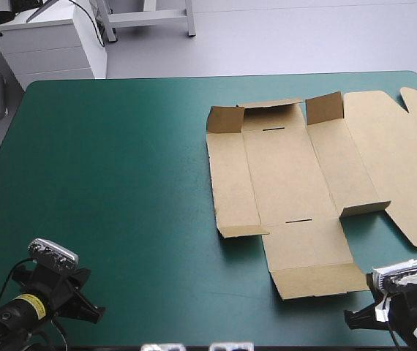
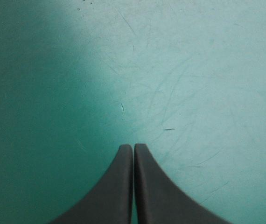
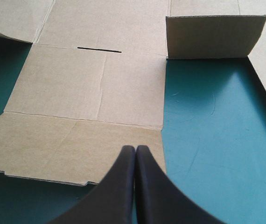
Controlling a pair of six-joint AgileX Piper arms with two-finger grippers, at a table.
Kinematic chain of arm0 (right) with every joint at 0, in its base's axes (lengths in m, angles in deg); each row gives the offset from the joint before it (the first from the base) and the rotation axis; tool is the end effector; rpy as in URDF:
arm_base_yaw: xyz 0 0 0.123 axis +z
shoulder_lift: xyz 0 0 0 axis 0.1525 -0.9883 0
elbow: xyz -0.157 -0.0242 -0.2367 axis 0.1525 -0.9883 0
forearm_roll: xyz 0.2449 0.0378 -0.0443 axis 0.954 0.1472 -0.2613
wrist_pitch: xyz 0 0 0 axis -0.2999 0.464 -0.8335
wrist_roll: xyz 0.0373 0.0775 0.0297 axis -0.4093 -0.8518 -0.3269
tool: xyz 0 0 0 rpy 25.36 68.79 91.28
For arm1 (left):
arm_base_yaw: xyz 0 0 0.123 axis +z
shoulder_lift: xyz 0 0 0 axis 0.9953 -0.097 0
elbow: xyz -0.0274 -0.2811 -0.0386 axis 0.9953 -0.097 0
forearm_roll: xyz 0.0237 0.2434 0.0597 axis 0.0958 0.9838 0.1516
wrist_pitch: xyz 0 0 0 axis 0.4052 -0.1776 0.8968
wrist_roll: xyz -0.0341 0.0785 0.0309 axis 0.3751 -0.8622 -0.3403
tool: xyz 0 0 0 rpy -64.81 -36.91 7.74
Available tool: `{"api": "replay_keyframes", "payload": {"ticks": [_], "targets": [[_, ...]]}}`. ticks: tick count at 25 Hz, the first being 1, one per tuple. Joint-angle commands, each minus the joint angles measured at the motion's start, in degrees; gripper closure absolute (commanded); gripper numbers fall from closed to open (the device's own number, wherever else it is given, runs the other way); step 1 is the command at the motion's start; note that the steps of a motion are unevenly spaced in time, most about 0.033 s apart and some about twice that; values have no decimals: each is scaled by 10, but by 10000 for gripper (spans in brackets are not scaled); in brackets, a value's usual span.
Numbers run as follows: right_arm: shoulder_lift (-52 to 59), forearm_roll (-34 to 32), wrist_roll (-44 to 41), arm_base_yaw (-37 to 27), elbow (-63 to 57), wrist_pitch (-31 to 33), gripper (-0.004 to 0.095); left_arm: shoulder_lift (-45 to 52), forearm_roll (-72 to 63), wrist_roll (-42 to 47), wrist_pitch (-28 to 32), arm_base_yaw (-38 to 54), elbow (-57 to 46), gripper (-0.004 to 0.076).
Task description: Fold the box
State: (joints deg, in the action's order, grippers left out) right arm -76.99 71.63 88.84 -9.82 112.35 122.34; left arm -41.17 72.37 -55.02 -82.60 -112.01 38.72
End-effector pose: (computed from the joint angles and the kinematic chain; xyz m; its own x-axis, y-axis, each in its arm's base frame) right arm 0.0331 0.0154 0.2777 -0.5678 -0.1794 -0.8034 -0.2353 0.9706 -0.0505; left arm 0.0679 -0.0251 0.2640 -0.6200 0.3680 -0.6930 0.4238 0.9003 0.0989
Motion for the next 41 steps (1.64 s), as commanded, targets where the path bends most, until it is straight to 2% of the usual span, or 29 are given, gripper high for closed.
{"api": "replay_keyframes", "payload": {"ticks": [1, 17, 23, 26, 31, 36, 41], "targets": [[-8, 7, 4, 3, 19, -36, 922, -3, 0, 1, 32, -1, 18, 731], [-8, 7, 4, 3, 19, -36, 922, -3, -9, 1, 33, -1, 18, 731], [-8, 7, 4, 3, 19, -36, 922, -9, 18, 1, 50, -1, 43, 731], [-8, 7, 4, 3, 19, -36, 922, -51, 24, 1, 51, -1, 83, 731], [-8, 7, 4, 3, 19, -36, 922, -192, 32, -4, 54, -1, 150, 706], [-8, 7, 4, 3, 19, -36, 922, -306, 12, -15, 124, 0, 200, 706], [-8, 7, 4, 3, 19, -36, 922, -383, -105, -112, 167, 0, 240, 706]]}}
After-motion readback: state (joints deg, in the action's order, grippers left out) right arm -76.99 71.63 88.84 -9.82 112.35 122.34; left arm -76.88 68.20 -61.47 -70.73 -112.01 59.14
